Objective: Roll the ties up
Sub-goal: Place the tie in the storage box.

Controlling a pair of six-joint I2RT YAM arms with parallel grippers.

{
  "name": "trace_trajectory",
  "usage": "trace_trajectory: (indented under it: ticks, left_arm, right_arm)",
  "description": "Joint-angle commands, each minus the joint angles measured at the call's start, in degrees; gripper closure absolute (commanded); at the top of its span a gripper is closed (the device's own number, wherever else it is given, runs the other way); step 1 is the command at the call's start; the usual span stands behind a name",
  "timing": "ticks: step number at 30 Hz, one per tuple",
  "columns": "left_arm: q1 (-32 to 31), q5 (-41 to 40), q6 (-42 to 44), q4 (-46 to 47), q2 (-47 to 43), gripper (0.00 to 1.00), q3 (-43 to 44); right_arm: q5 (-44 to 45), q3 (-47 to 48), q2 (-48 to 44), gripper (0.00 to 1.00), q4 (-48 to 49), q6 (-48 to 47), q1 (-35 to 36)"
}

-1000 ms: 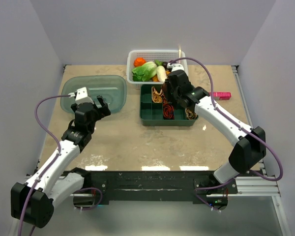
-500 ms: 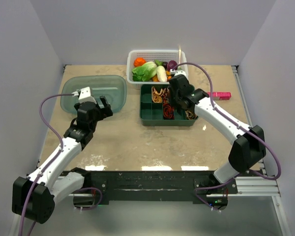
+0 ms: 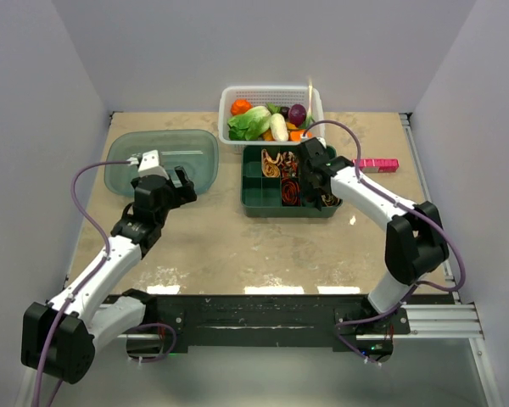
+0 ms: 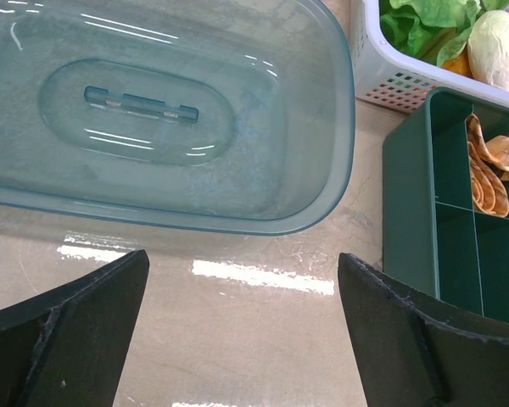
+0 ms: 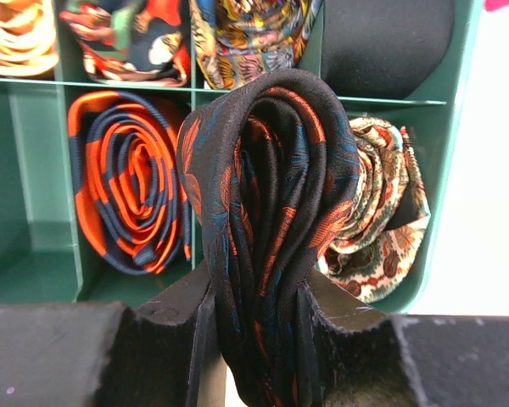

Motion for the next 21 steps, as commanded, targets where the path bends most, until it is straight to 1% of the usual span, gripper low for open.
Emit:
trace_trajectory:
  ticks: [1,12,21]
  left_arm:
    - [0.1,0.3,0.4,3.0,0.5,0.02,0.1]
    - [0.1,0.9,0.7,3.0,1.8,0.02,0.5]
    - [0.1,1.0,0.8,3.0,2.4,0.02,0.6]
  right_arm:
    - [1.0,-0.3,1.1,1.0,1.9,0.5,-0.5]
    - [1.5,1.1,3.8,1.0,2.3,0.1,-1.4]
    - [0.8,2.1,7.7,1.0,2.6,0.2,-1.7]
